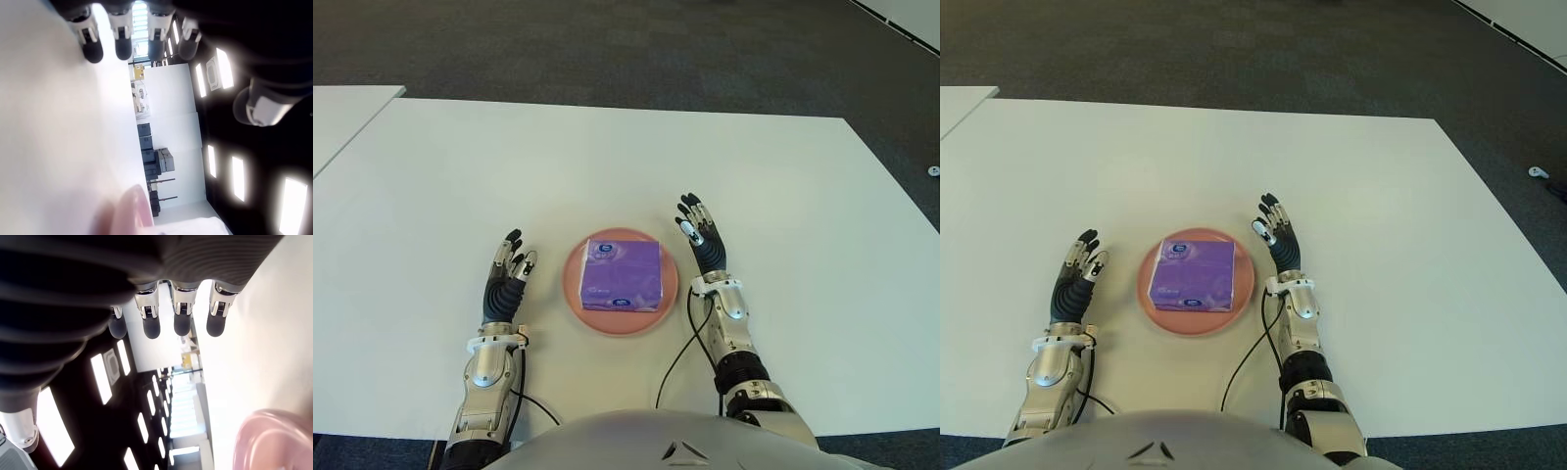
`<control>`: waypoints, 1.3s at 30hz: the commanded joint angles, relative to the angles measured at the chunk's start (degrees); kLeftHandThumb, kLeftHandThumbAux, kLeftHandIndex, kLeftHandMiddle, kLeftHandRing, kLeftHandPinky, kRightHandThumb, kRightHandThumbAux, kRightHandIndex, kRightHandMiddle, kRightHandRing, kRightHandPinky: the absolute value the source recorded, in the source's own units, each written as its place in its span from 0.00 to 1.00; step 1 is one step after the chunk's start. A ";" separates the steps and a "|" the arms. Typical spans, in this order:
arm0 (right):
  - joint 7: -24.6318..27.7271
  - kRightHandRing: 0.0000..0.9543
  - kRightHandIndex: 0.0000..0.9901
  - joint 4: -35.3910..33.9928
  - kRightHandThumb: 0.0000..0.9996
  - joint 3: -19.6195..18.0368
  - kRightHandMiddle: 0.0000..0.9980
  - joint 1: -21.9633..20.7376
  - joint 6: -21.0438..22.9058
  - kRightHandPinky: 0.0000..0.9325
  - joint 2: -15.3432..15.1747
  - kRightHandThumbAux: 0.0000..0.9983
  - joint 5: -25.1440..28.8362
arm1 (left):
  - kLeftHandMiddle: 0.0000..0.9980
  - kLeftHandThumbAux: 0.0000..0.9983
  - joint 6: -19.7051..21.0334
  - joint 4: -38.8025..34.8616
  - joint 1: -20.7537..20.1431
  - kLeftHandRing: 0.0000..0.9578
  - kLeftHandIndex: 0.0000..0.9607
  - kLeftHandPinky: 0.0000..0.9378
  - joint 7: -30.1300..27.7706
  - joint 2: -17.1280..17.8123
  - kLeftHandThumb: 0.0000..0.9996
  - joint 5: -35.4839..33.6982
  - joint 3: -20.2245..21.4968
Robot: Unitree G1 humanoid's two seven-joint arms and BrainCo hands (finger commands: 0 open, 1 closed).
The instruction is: Put the tissue paper into the plate.
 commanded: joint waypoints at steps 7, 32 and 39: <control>0.87 0.00 0.00 4.81 0.00 -1.29 0.00 4.75 -1.33 0.00 -0.08 0.51 0.69 | 0.00 0.42 2.22 3.38 1.98 0.00 0.00 0.00 -0.79 -0.24 0.00 0.15 -0.45; -2.03 0.00 0.00 -4.52 0.00 0.32 0.00 11.41 2.28 0.00 -0.79 0.54 -1.03 | 0.00 0.42 3.64 2.02 2.50 0.00 0.00 0.00 -1.26 -0.36 0.00 -0.36 -0.49; -2.03 0.00 0.00 -8.47 0.00 1.25 0.00 14.40 3.71 0.00 -1.02 0.54 -1.06 | 0.00 0.42 3.77 1.92 2.43 0.00 0.00 0.00 -1.17 -0.21 0.00 -0.33 -0.34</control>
